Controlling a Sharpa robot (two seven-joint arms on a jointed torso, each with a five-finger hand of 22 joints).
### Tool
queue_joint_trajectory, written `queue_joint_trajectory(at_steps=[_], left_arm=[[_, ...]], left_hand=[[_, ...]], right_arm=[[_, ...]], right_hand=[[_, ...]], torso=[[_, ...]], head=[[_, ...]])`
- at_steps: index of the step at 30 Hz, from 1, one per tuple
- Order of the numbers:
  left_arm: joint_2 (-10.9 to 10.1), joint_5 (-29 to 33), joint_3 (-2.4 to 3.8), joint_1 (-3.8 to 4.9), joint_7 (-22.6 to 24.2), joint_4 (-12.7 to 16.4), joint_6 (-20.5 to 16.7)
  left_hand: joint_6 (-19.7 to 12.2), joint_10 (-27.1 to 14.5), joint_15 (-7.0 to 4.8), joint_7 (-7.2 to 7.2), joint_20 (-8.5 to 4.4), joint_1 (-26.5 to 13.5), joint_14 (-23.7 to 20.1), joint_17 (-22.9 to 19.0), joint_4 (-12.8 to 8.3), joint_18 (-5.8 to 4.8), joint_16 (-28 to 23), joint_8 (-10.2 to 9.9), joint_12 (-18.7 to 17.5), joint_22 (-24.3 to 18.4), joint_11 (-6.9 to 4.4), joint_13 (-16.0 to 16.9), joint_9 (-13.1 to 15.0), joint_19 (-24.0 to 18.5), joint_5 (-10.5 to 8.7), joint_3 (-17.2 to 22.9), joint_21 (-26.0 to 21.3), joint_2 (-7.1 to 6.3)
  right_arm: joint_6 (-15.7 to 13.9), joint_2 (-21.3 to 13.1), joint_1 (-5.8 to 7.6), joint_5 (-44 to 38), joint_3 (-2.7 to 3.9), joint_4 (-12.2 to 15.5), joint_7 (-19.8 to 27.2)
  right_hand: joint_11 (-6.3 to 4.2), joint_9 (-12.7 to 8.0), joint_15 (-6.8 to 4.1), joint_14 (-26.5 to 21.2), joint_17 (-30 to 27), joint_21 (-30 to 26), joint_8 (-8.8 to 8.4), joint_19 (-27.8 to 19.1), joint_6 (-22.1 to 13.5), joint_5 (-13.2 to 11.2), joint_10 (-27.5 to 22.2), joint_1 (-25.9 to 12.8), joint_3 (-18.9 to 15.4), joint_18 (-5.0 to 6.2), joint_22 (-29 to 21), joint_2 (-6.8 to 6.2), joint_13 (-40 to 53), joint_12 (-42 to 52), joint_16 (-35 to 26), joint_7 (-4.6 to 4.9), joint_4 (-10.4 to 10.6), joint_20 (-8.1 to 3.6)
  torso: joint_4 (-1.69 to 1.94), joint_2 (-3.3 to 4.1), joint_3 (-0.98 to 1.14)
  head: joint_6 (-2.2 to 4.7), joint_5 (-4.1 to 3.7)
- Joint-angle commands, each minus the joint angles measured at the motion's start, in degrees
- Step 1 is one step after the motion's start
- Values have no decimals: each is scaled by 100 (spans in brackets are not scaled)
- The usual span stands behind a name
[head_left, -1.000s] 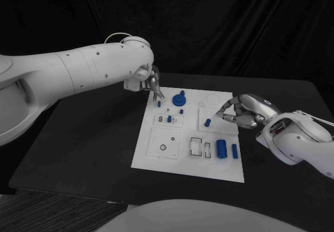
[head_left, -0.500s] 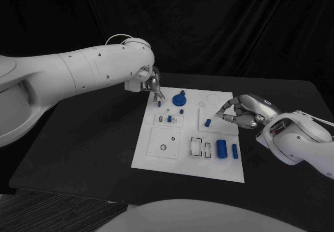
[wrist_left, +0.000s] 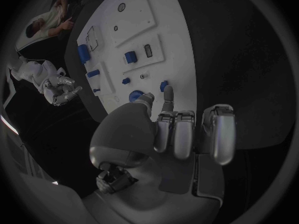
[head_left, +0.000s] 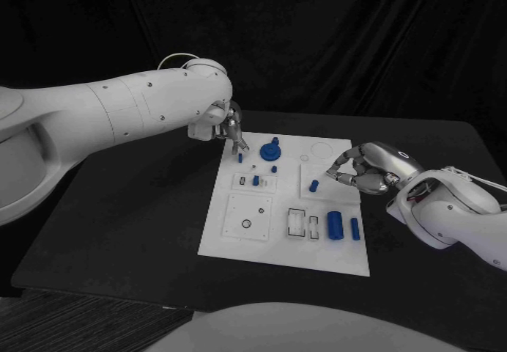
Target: Assemble the parts on the task board
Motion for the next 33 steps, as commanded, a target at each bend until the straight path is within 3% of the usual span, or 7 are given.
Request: queue_joint_trajectory(at_steps=[1, 20, 33], left_arm=[[21, 29, 5, -13, 94, 29, -13], [13, 28, 5, -45, -12, 38, 13], [35, 28, 5, -92, -19, 11, -1]], left_hand=[[72, 638, -22, -1, -29, -110, 685, 1526, 16, -24, 80, -61, -4, 1265, -6, 1485, -61, 225, -98, 247, -28, -97], [119, 638, -26, -14, -32, -92, 685, 1526, -8, -29, 80, -44, -4, 1273, -14, 1485, -75, 235, -107, 277, -3, -105], [156, 638, -31, -24, -36, -85, 685, 1526, -21, -27, 80, -27, -4, 1271, -21, 1485, -73, 232, -113, 292, -11, -111]], right_arm=[[-7, 6, -12, -12, 3, 4, -67], [15, 17, -12, -12, 3, -16, -70], [45, 5, -12, -12, 3, -3, -85]], right_hand=[[-22, 79, -35, 484, 1114, 93, 102, 23, 24, 150, 607, 103, -14, 61, 981, -2, 1512, 95, 59, -23, -12, -18], [-23, 80, -35, 483, 1111, 95, 105, 23, 28, 151, 607, 108, -10, 61, 982, -1, 1512, 95, 56, -24, -15, -18], [-23, 79, -35, 481, 1104, 82, 105, 18, 28, 150, 607, 108, -9, 63, 978, -3, 1512, 95, 51, -24, -13, -18]], torso=[[-4, 0, -2], [-14, -3, 1], [12, 3, 1]], head=[[2, -18], [2, 14], [2, -19]])
